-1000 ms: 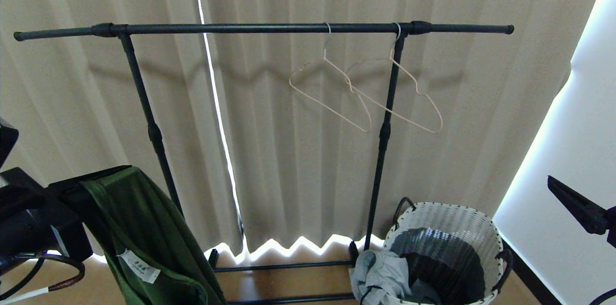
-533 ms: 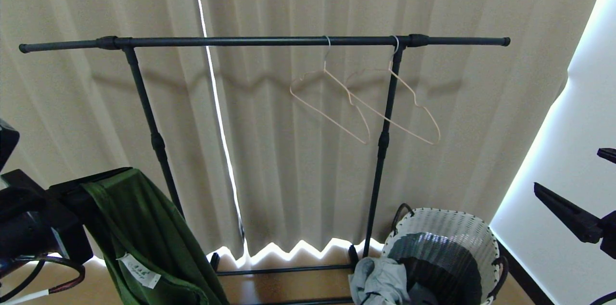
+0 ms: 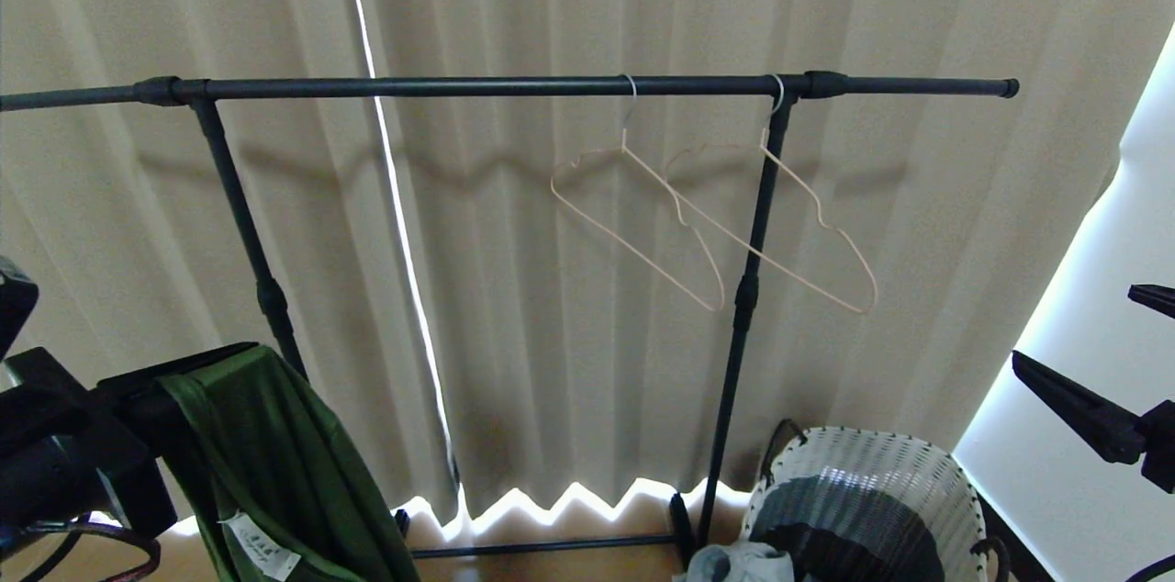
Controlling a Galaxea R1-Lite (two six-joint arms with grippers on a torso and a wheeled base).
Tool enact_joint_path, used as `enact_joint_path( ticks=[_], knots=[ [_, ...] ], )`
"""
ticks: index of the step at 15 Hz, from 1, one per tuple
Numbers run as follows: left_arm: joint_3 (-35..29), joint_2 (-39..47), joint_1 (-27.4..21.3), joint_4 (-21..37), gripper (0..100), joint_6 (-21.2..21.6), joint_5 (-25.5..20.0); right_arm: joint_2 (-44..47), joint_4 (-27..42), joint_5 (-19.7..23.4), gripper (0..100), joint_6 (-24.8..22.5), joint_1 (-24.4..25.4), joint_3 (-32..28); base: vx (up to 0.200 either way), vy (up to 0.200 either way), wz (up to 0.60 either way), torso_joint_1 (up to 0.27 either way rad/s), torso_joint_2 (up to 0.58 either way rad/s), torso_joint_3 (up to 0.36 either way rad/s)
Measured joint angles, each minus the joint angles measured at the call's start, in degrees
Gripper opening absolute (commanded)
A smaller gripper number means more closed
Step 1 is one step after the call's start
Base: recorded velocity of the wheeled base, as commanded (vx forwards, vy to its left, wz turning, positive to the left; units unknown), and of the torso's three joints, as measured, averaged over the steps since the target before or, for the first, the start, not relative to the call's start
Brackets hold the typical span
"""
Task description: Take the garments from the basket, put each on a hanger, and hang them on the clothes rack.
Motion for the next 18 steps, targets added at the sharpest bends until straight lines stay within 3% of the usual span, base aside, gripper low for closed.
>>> enact_joint_path(
  ticks=[6,9,14,18],
  knots=[
    [0.3,-0.3,-1.0,-0.1,0,-0.1,0.0,0.2,10.0,1.6,100,4.8,0.5,-4.2,0.2,0.0,0.0,0.003,0.0,0.001],
    [0.0,0.2,-1.4,-0.1,0,0.0,0.0,0.4,11.5,2.5,100,5.1,0.6,-5.4,0.2,0.0,0.0,0.002,0.0,0.002],
    [0.8,0.8,-4.9,-0.2,0,-0.4,0.1,3.8,11.6,2.5,100,6.1,1.9,-7.5,0.0,0.0,0.0,0.0,0.0,0.0],
    [2.6,0.6,-5.2,-0.2,0,-0.3,0.1,8.3,20.4,2.5,100,8.8,4.9,-15.6,0.0,0.0,0.0,0.0,0.0,0.0]
  ],
)
